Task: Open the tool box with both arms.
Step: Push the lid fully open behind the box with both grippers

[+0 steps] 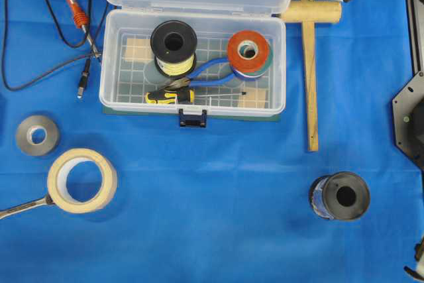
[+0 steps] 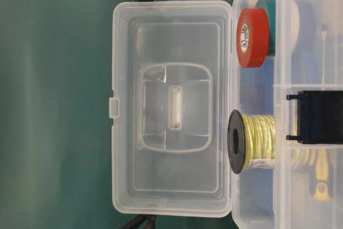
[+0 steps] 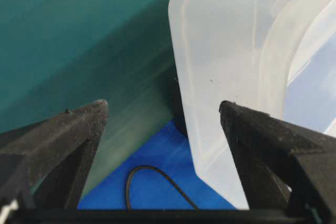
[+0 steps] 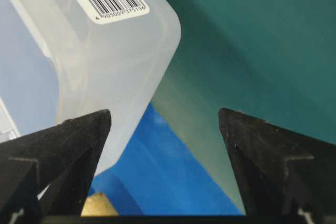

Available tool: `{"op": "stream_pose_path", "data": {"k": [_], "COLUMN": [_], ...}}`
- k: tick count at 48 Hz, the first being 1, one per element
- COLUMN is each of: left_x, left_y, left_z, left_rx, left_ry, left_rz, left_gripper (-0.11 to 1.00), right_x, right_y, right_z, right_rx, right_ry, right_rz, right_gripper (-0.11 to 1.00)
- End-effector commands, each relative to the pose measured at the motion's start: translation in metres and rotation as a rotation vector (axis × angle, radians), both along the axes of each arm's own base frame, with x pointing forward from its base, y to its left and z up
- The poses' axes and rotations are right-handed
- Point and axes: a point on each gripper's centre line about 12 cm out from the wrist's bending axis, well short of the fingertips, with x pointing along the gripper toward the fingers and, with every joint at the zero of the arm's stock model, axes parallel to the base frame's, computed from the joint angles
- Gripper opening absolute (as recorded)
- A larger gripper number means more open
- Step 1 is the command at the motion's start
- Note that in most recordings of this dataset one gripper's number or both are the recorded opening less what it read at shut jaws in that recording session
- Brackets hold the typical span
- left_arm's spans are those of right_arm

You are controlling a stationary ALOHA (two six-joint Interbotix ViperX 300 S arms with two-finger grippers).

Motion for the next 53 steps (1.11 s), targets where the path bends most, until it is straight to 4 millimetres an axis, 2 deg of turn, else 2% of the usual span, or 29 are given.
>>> {"op": "stream_pose_path", "data": {"k": [1,10,31,43,53], "left_x": [0.002,-0.006,-0.018,-0.041,-0.061], "left_y": [-0.004,-0.004,0.003,-0.005,-0.026], "left_z": [0.008,0.008,0.006,0.006,0.011], "left_rx": [0.02,0.022,0.01,-0.002,0.007], "left_ry": [-0.019,-0.021,-0.001,0.009,-0.005], "left_rz": [-0.017,0.003,0.047,0.085,0.086], "left_gripper": [0.89,0.89,0.89,0.89,0.89], "right_x": [0.011,0.017,0.011,-0.012,-0.031], "right_y": [-0.006,-0.011,-0.013,-0.004,0.013], "right_z": [0.012,0.01,0.009,0.008,0.01], "right_rx": [-0.024,-0.017,-0.001,0.016,0.029], "right_ry": [-0.029,-0.02,-0.007,0.01,0.008], "right_rz": [0.01,0.009,-0.011,-0.041,-0.052], "right_gripper": [0.86,0.86,0.86,0.86,0.86]}}
